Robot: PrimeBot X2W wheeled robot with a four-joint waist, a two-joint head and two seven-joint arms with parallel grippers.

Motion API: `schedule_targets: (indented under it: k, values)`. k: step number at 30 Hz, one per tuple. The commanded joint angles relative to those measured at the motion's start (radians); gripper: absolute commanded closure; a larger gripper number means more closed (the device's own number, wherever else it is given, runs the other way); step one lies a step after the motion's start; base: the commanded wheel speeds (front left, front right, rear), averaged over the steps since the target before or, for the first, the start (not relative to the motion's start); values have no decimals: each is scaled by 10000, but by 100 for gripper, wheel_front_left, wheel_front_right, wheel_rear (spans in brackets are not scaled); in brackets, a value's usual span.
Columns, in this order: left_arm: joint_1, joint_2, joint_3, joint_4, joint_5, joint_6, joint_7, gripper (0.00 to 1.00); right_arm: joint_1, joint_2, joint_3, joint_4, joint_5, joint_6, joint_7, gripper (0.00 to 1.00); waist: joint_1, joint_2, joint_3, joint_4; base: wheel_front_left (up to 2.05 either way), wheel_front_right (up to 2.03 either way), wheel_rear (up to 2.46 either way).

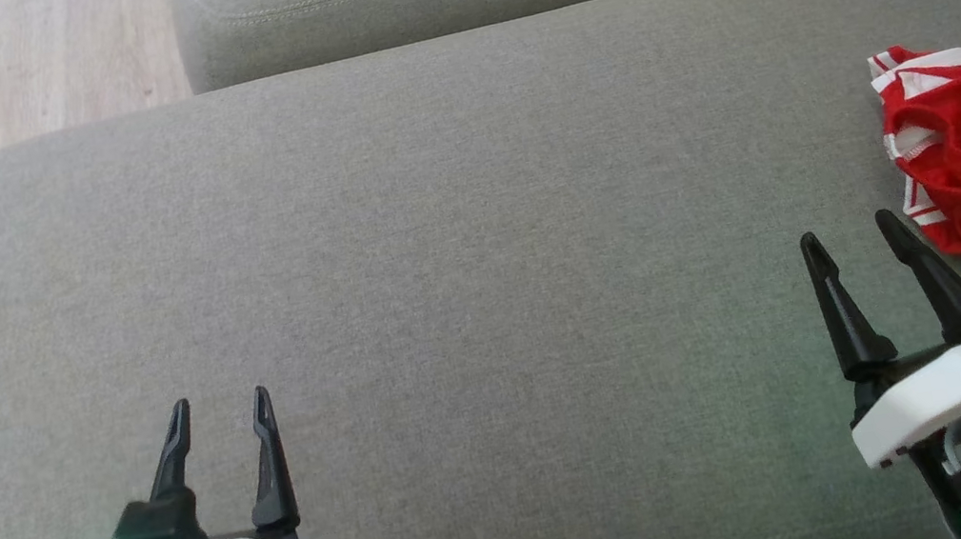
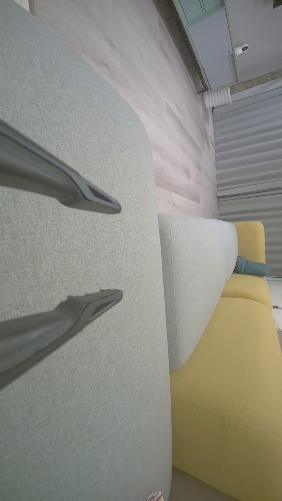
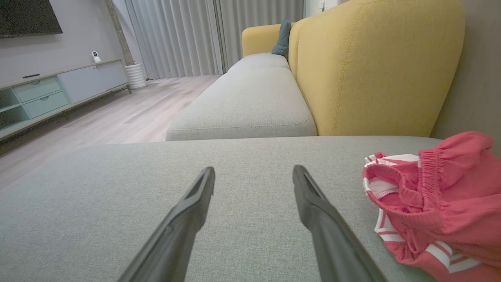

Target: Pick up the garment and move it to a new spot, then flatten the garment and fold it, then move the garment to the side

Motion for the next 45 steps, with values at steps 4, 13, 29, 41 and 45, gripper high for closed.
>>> schedule_targets:
  k: [4, 13, 29, 41, 45]
  values:
    - [-4, -5, -23, -3, 6, -2, 1, 100, 0, 1, 2, -42, 2, 0, 71, 100, 0, 0, 11, 61, 0, 0, 0]
    - [657, -264, -16, 1319, -269, -48, 55, 100, 517, 0, 125, 1485, 240, 0, 72, 100, 0, 0, 4, 79, 0, 0, 0]
    - [384, -283, 333, 1307, -2214, -451, 431, 100, 271, -8, 10, 1686, 2140, -1, 16, 100, 0, 0, -46, 104, 0, 0, 0]
    - [196, -309, 591, 1292, -3532, -727, 702, 100, 105, 0, -87, 1822, 3427, -2, -9, 100, 0, 0, -81, 121, 0, 0, 0]
    - [131, -322, 690, 1276, -4008, -827, 804, 100, 44, 5, -126, 1871, 3894, -2, -15, 100, 0, 0, -93, 127, 0, 0, 0]
